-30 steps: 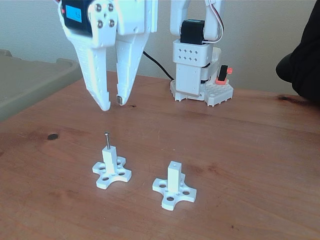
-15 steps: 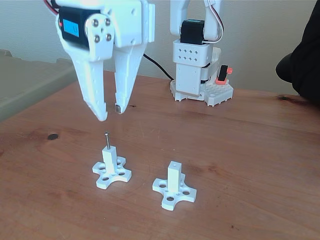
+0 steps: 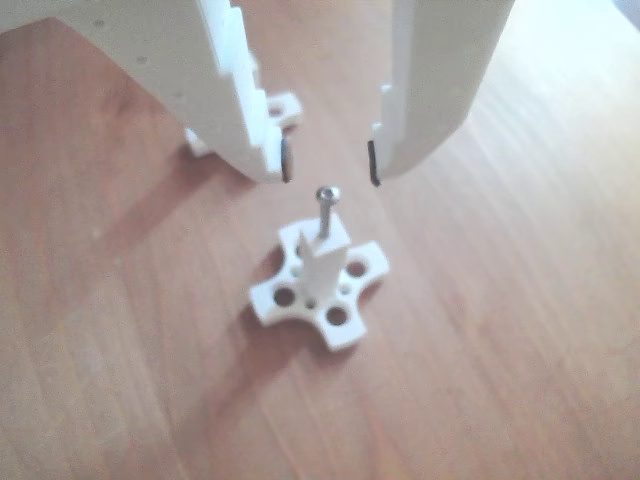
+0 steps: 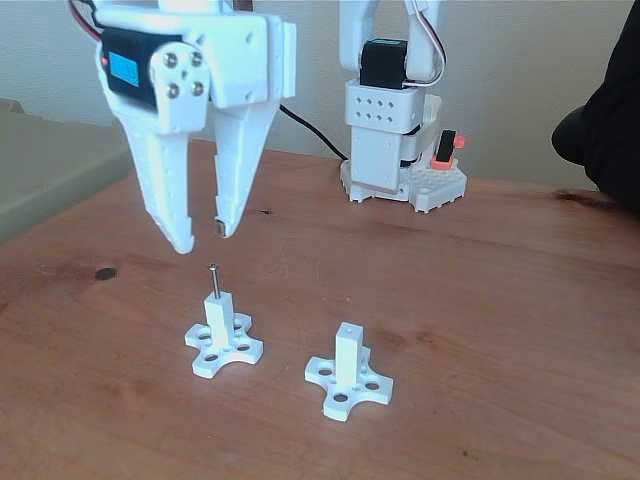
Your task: Grab the screw and set it in the hole.
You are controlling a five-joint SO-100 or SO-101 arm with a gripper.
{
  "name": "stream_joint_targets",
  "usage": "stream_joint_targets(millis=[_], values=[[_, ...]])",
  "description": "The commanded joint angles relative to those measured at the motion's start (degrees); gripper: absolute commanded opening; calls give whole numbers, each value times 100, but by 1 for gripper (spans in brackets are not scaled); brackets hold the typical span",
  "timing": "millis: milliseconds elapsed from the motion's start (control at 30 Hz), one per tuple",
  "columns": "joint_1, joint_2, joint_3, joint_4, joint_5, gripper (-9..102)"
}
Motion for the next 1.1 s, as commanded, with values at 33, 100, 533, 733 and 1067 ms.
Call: stream_joint_targets(millis=[33,100,533,733,1067], values=[[-35,97,-466,-35,-35,10],[-35,79,-466,-35,-35,9],[-158,0,-501,53,-35,9],[-158,-44,-501,53,-53,9],[-149,-97,-492,35,-70,9]])
